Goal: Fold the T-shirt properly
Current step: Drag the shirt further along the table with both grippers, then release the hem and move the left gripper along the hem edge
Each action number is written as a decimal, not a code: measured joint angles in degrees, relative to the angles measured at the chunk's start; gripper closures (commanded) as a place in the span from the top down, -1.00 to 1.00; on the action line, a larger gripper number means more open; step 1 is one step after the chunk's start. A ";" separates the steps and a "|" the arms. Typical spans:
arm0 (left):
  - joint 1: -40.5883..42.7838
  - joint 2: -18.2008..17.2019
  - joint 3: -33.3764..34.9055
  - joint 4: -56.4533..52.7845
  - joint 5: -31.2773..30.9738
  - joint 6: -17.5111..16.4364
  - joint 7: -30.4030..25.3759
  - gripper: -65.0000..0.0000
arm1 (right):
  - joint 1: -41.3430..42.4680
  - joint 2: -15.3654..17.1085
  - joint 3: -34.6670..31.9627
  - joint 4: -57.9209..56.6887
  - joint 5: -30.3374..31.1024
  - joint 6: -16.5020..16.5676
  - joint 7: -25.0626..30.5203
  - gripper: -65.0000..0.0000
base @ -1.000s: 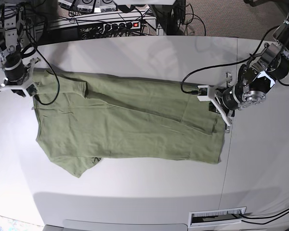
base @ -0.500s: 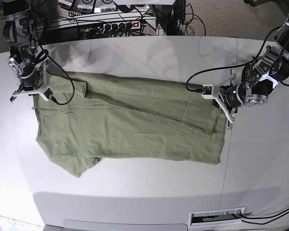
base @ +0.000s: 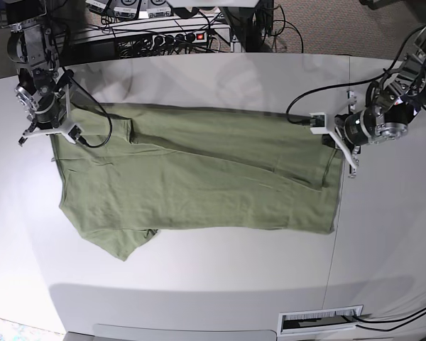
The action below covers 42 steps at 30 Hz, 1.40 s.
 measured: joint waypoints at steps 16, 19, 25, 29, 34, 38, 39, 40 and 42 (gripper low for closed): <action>14.01 -6.78 -0.57 10.80 3.76 5.70 7.69 -1.00 | -11.47 0.24 0.26 10.10 -0.52 0.87 -6.40 -1.00; 15.93 -7.96 -0.59 11.50 3.87 8.24 8.04 -1.00 | -12.46 0.24 0.26 11.06 -0.63 0.90 -7.17 -1.00; 17.68 -11.82 -0.09 14.03 2.27 9.25 9.25 -1.00 | -13.11 0.15 1.86 12.63 1.62 1.55 -5.90 -1.00; 18.64 -14.93 0.61 17.86 0.15 7.19 11.80 -1.00 | -13.27 -0.07 7.02 14.47 6.43 1.75 -3.87 -1.00; 18.60 -15.63 1.31 19.91 -0.66 10.99 14.03 -1.00 | -13.18 0.02 13.49 14.93 9.99 1.64 -2.10 -1.00; 15.34 -15.63 1.22 20.87 -0.66 14.12 14.40 -1.00 | -13.18 0.07 15.34 14.93 11.28 1.70 -1.60 -1.00; 14.34 -15.63 1.25 20.98 -0.70 14.38 15.04 -1.00 | -13.18 0.04 15.32 14.93 11.30 1.70 -1.22 -1.00; 13.25 -15.63 1.27 20.98 -0.76 14.47 15.69 -1.00 | -13.18 -0.04 15.32 14.93 11.30 1.73 -0.81 -1.00; 10.67 -15.65 1.31 20.98 -1.42 14.16 16.50 -0.96 | -13.18 -0.04 15.32 14.93 11.30 1.73 0.07 -1.00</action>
